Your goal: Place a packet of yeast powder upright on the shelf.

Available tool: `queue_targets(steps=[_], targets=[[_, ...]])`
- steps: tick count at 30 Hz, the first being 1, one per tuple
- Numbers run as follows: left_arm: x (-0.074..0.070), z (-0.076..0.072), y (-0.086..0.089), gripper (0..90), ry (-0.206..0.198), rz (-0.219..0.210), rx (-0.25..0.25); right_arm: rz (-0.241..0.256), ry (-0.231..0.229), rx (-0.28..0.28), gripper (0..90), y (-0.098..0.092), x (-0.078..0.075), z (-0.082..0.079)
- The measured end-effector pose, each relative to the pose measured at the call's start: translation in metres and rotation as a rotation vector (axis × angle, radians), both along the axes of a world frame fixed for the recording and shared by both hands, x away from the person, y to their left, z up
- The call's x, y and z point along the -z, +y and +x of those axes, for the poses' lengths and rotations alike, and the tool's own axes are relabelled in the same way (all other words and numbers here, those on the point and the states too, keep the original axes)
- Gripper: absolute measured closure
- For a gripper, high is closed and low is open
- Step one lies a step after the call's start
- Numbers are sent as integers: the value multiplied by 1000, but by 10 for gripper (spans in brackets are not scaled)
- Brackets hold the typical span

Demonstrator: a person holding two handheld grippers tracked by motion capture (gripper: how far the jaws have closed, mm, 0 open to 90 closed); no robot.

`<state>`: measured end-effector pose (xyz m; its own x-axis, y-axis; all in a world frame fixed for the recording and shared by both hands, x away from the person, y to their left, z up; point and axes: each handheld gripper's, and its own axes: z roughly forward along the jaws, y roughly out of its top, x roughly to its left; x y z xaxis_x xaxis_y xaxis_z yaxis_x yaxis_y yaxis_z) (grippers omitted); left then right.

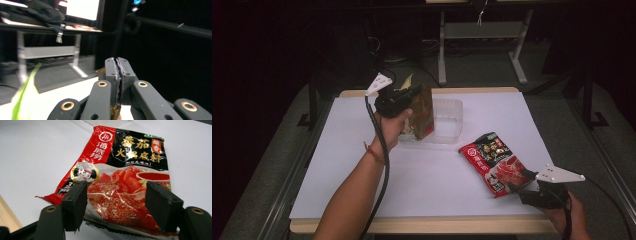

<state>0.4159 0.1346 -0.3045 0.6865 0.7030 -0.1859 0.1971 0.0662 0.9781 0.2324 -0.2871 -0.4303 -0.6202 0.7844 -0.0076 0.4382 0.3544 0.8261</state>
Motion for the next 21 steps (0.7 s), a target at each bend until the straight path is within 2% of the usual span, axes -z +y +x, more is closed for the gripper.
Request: queue_targets(steps=[2,6,8,11,13,14,16,18,21], targets=[[4,8,-5,877,26,-7,-9,0,1,-1,339,0,0,0],[10,20,-13,876,35,3,-44,-1,1,-4,339,0,1,0],[13,24,-17,876,33,14,-66,-5,-1,-7,339,1,1,0],[16,32,-22,875,37,7,-90,-5,1,-9,339,1,1,0],[17,35,-25,875,20,34,-122,-6,1,-9,339,1,1,0],[19,38,-25,875,26,23,-116,-5,0,-10,339,1,1,0],[23,40,-26,874,33,36,-136,-4,1,-11,339,1,1,0],[30,43,-26,872,56,28,-133,-4,0,-13,339,1,1,0],[39,42,-26,869,59,30,-119,-4,2,-8,339,0,1,0]])
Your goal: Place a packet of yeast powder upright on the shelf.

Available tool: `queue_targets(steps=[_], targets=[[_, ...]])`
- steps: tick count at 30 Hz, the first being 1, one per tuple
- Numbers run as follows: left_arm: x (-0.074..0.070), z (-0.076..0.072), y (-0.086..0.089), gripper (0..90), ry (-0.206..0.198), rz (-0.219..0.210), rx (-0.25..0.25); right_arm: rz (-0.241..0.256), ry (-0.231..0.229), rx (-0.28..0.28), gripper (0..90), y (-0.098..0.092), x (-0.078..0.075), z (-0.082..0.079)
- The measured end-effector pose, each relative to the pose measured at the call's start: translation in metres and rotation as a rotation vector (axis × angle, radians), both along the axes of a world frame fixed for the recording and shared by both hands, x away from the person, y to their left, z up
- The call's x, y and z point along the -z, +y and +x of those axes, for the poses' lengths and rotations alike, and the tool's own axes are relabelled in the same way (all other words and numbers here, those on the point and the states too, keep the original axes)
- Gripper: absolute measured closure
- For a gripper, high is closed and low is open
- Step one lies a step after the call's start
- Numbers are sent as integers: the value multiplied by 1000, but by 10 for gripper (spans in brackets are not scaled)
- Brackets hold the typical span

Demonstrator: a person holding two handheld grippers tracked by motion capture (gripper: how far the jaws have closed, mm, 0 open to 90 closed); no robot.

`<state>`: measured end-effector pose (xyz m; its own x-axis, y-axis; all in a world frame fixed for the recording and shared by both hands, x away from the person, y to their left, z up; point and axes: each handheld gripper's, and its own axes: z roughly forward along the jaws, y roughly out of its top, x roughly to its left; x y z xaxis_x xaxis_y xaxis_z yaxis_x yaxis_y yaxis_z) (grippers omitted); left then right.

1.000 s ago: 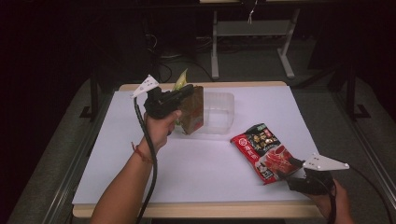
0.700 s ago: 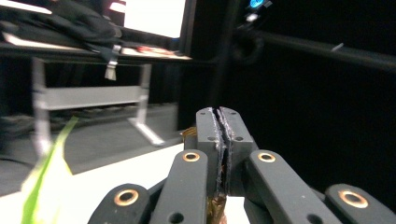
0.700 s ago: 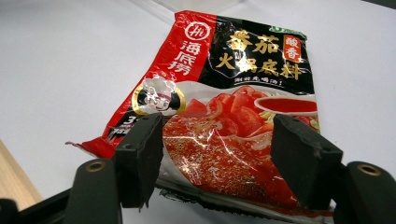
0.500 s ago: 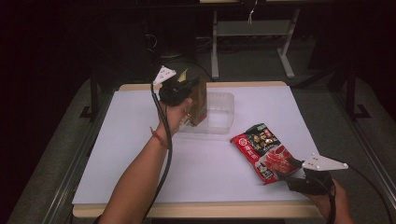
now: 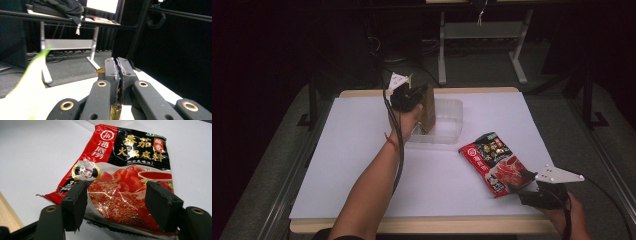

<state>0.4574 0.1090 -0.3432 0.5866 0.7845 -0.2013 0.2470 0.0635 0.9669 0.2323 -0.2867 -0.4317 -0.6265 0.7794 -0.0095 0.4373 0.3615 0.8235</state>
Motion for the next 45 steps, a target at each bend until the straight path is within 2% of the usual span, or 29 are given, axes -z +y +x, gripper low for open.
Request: queue_targets(steps=[2,8,14,17,20,22,25,28,29,32,35,40,45], targets=[[4,-2,0,867,0,14,2,1,-3,-1,339,0,0,0],[9,-8,4,850,0,12,25,0,0,-1,339,1,0,1],[11,-16,5,808,-9,69,78,0,2,-1,339,1,0,1],[13,-21,6,771,-20,105,86,-2,1,0,340,1,0,1],[13,-27,9,737,-30,124,114,-5,0,0,340,1,0,1],[13,-32,10,705,-41,162,132,-6,0,0,340,1,0,1],[14,-42,14,683,-59,196,155,-8,1,1,340,1,0,2],[16,-51,21,661,-63,182,200,-9,1,2,340,2,0,2],[17,-55,23,653,-69,199,204,-8,1,2,340,2,0,3],[21,-65,29,626,-73,201,227,-10,2,4,340,2,0,3],[25,-76,36,616,-80,227,245,-9,-1,9,342,2,-1,4],[37,-101,50,554,-84,305,293,-2,-6,8,356,2,-3,3],[52,-122,66,461,-43,369,346,-3,-13,2,359,3,-5,2]])
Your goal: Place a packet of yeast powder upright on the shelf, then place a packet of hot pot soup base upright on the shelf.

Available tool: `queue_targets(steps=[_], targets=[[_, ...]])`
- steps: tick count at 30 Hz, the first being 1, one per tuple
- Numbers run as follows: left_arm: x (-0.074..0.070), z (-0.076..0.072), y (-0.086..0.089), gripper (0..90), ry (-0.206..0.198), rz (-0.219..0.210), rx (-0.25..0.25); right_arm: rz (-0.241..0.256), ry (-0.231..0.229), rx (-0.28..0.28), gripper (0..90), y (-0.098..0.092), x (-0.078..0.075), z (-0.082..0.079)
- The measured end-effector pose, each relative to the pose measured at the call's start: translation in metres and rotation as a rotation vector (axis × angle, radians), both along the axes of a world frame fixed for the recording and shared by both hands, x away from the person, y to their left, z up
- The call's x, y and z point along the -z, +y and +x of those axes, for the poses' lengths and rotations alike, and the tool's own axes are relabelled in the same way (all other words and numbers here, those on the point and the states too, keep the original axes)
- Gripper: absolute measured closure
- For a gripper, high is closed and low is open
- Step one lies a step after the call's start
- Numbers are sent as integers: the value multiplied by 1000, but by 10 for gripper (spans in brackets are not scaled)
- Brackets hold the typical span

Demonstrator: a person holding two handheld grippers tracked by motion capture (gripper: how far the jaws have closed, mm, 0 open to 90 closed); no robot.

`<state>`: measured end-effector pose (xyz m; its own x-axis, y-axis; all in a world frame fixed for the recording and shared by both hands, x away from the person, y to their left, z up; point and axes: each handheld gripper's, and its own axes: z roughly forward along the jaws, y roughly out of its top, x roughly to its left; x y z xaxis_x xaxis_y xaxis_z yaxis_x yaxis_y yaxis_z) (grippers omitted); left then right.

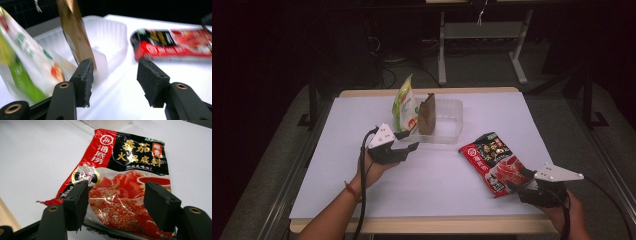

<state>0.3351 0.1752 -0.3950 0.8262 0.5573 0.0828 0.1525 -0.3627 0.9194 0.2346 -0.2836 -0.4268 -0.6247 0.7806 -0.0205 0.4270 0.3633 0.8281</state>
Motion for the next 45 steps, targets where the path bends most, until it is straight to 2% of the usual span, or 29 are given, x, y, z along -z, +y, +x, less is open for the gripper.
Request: queue_targets(steps=[3,5,7,10,12,14,16,19,21,24,27,31,39,43,45], targets=[[9,-9,9,426,35,-7,19,-3,6,8,355,-1,1,1],[17,-13,14,415,84,-27,21,-8,4,24,347,-3,0,1],[22,-13,12,389,98,24,26,-3,-5,36,345,-5,-2,2],[29,-11,9,359,132,21,46,3,-16,56,338,-10,-4,4],[33,-12,7,349,120,58,62,19,-18,71,338,-14,-4,7],[34,-11,7,343,136,43,61,24,-3,80,333,-17,-1,11],[35,-10,6,335,131,53,61,17,13,97,319,-19,3,14],[33,-8,5,323,140,40,65,22,36,102,315,-22,7,14],[32,-8,3,305,129,34,62,20,55,106,303,-24,9,13],[34,-6,1,291,151,34,68,39,67,124,293,-29,11,13],[36,-7,0,293,156,48,83,43,90,122,285,-31,13,15],[36,-6,-2,293,151,69,82,78,120,108,290,-33,16,19],[37,-7,-2,323,157,66,91,91,166,92,300,-35,19,23],[36,-8,-3,329,156,62,96,146,225,96,304,-39,24,27],[36,-8,-4,330,159,62,100,141,226,96,305,-38,23,27]])
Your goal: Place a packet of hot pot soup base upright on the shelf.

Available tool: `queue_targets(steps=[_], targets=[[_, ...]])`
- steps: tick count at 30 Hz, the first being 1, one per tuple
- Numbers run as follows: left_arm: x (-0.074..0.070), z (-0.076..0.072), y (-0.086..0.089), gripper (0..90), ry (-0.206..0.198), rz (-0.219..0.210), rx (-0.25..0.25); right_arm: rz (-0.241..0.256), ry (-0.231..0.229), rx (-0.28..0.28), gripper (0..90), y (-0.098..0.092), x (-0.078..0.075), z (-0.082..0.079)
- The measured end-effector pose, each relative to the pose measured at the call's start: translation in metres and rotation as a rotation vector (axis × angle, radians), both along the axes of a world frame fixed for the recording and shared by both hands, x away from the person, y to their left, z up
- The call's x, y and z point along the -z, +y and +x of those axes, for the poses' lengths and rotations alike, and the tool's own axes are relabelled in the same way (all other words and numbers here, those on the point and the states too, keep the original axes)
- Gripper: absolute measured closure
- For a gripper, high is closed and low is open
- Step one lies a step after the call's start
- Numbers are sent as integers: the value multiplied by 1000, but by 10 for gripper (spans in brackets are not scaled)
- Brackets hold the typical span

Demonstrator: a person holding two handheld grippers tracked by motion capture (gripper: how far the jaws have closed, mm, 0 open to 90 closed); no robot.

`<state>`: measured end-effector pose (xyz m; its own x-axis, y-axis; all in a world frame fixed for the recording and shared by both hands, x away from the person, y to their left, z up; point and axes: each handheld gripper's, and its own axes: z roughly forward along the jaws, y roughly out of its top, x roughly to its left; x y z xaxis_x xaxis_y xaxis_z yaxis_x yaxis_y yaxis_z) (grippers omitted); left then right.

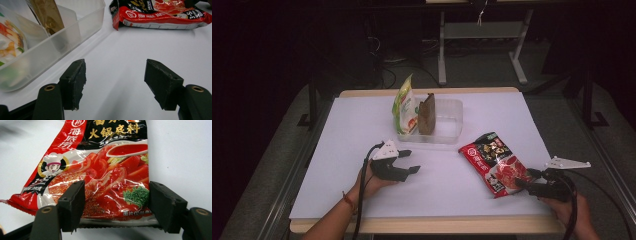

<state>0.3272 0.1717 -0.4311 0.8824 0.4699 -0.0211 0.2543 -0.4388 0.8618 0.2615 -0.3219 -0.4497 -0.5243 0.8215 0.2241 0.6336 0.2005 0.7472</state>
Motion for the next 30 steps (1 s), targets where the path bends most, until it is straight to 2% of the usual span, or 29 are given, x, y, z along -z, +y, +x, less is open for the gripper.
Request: queue_targets(steps=[2,3,5,7,10,13,16,19,21,23,27,28,30], targets=[[0,0,0,337,3,-6,1,-3,8,1,324,0,-1,1],[0,0,0,338,5,-6,3,-17,8,4,363,0,-3,0],[0,0,0,355,7,-13,9,-21,2,24,507,-3,-6,-1],[-1,0,-1,355,7,-8,13,10,20,27,551,-6,-4,-1],[-1,0,-2,380,12,-20,21,12,19,13,626,-1,-3,-2],[-2,0,-3,395,24,-36,24,-16,11,-29,702,8,-6,-4],[-1,1,-5,399,54,-66,21,-32,10,-53,763,15,-8,-6],[0,3,-9,366,89,-94,27,-46,2,-93,799,23,-9,-7],[0,4,-16,355,101,-90,25,-55,3,-128,819,29,-10,-9],[1,5,-22,330,125,-110,43,-42,9,-166,825,36,-10,-11],[2,7,-37,302,159,-111,64,-66,-2,-226,831,51,-11,-17],[2,8,-41,275,156,-107,59,-67,-9,-238,834,52,-11,-18],[5,13,-49,263,175,-110,48,-63,-11,-241,836,54,-11,-18]])
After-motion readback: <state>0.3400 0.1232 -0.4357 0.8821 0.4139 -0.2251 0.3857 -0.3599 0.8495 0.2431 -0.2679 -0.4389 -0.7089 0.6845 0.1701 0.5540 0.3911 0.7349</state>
